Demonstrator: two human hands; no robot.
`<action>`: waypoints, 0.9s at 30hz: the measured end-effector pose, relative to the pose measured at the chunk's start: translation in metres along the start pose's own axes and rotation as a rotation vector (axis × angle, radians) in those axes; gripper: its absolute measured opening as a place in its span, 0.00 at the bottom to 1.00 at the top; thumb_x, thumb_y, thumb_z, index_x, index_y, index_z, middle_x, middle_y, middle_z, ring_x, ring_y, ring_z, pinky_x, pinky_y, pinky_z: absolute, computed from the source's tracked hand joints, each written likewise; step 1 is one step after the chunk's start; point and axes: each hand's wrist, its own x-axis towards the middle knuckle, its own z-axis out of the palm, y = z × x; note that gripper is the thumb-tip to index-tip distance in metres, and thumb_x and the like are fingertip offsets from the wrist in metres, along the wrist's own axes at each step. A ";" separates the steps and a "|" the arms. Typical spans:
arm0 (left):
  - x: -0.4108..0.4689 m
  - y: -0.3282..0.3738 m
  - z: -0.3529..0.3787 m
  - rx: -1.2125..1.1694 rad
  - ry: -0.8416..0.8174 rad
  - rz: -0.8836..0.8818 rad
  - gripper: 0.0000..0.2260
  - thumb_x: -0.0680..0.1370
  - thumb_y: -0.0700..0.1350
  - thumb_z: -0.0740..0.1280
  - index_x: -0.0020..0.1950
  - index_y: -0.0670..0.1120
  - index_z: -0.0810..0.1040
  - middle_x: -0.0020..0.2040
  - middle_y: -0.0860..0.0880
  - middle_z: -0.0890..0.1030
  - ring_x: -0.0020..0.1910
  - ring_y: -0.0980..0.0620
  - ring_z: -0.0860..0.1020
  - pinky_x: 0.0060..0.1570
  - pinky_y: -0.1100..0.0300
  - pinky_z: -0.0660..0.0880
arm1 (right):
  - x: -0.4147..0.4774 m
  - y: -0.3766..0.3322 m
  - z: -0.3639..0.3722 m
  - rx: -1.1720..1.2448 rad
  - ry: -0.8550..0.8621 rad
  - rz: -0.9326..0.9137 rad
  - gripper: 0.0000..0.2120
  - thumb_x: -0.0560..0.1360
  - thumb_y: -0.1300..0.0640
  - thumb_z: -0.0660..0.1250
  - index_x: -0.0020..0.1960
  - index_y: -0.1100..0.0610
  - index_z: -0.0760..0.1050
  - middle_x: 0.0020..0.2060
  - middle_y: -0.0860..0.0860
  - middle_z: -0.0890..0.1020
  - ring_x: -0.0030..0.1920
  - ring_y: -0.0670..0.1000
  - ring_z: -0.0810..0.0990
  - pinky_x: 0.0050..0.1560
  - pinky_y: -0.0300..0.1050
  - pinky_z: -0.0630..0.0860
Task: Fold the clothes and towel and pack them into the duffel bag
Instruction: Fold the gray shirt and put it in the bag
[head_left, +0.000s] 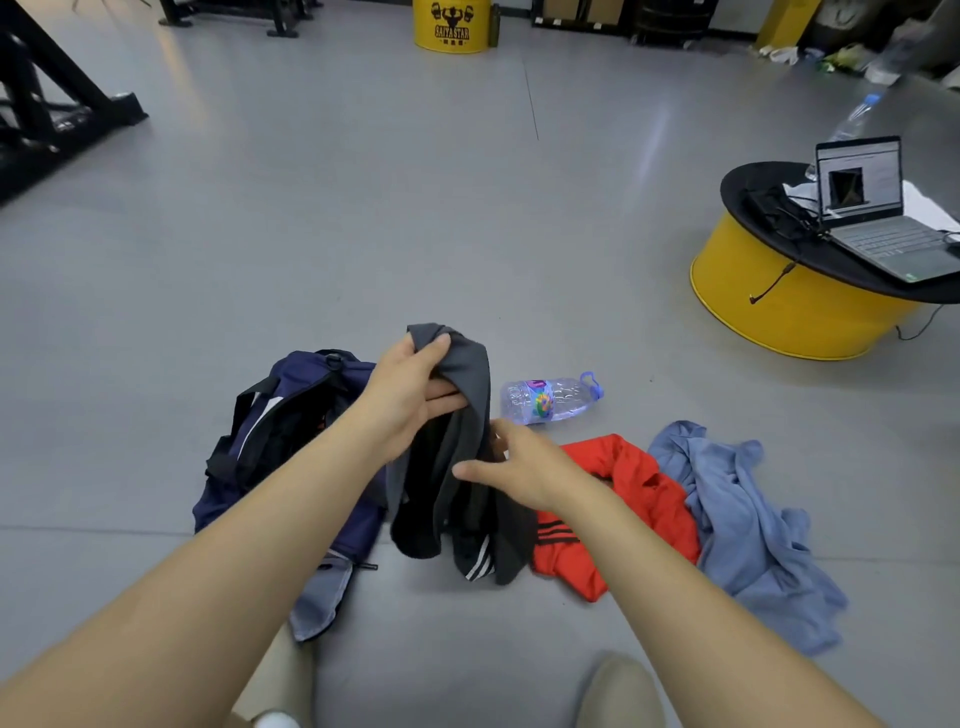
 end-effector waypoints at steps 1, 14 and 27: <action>-0.001 0.004 0.002 -0.041 -0.022 0.010 0.07 0.85 0.45 0.61 0.60 0.46 0.76 0.56 0.45 0.83 0.51 0.45 0.85 0.52 0.49 0.82 | -0.001 -0.003 0.005 -0.031 0.075 0.001 0.28 0.68 0.31 0.70 0.61 0.45 0.74 0.55 0.45 0.82 0.56 0.50 0.79 0.60 0.52 0.76; -0.008 0.045 -0.037 0.259 0.190 0.348 0.07 0.82 0.49 0.66 0.53 0.47 0.80 0.52 0.47 0.85 0.53 0.50 0.83 0.52 0.52 0.81 | 0.016 -0.028 -0.005 0.256 0.486 0.054 0.10 0.74 0.52 0.55 0.42 0.59 0.68 0.35 0.54 0.77 0.43 0.66 0.79 0.43 0.56 0.76; -0.018 0.017 -0.066 1.278 -0.133 0.303 0.36 0.68 0.80 0.56 0.67 0.60 0.76 0.67 0.54 0.79 0.68 0.50 0.73 0.71 0.46 0.65 | -0.027 -0.098 -0.085 1.241 0.278 -0.197 0.10 0.83 0.63 0.54 0.46 0.58 0.71 0.37 0.56 0.82 0.38 0.57 0.85 0.40 0.50 0.82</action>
